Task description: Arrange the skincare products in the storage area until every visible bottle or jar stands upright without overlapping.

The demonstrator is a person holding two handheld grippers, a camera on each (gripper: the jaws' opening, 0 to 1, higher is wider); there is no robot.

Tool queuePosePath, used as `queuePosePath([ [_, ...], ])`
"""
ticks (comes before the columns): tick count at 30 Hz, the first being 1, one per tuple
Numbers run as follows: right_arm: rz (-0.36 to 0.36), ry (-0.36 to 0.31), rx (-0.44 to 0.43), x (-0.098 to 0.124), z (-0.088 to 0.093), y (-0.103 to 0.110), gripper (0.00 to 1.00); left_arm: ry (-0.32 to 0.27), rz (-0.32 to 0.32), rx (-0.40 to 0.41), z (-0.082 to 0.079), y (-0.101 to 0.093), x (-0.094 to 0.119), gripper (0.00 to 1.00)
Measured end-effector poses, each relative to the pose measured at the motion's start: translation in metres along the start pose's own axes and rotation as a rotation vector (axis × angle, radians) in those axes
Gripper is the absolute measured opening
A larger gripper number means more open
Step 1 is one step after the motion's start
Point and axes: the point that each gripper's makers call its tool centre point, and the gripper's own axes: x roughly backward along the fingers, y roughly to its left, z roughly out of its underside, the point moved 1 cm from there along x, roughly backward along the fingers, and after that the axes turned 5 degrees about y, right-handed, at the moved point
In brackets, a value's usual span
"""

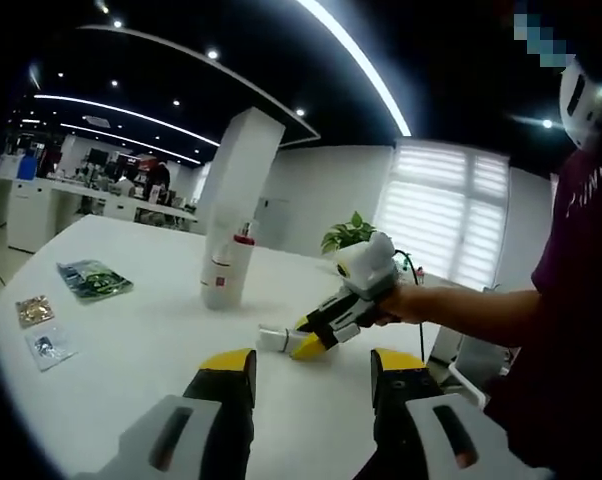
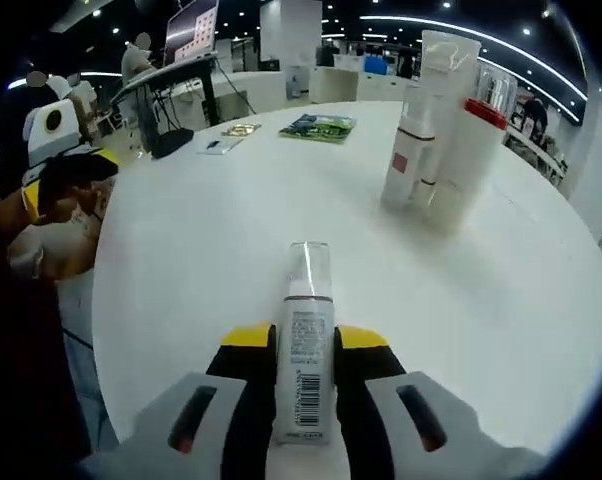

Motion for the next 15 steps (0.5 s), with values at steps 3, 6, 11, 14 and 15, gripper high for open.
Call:
queuePosePath([
  [3,0.0,-0.027,-0.001,0.003,0.001,0.001,0.2,0.004,0.002,0.007,0.003,-0.001,0.0,0.47],
  [6,-0.012,-0.068,-0.039,0.005,-0.001,0.003,0.2,0.001,0.003,0.018,0.004,-0.001,0.0,0.47],
  [11,-0.042,-0.235,-0.059,0.022,-0.024,0.012,0.19,-0.005,0.007,0.032,0.002,-0.001,-0.002,0.47],
  [14,-0.078,-0.346,-0.037,0.036,-0.039,0.023,0.19,-0.022,0.02,0.054,-0.002,-0.002,-0.004,0.47],
  [15,-0.088,-0.356,-0.043,0.037,-0.041,0.026,0.19,-0.025,0.022,0.059,-0.004,-0.002,-0.004,0.47],
])
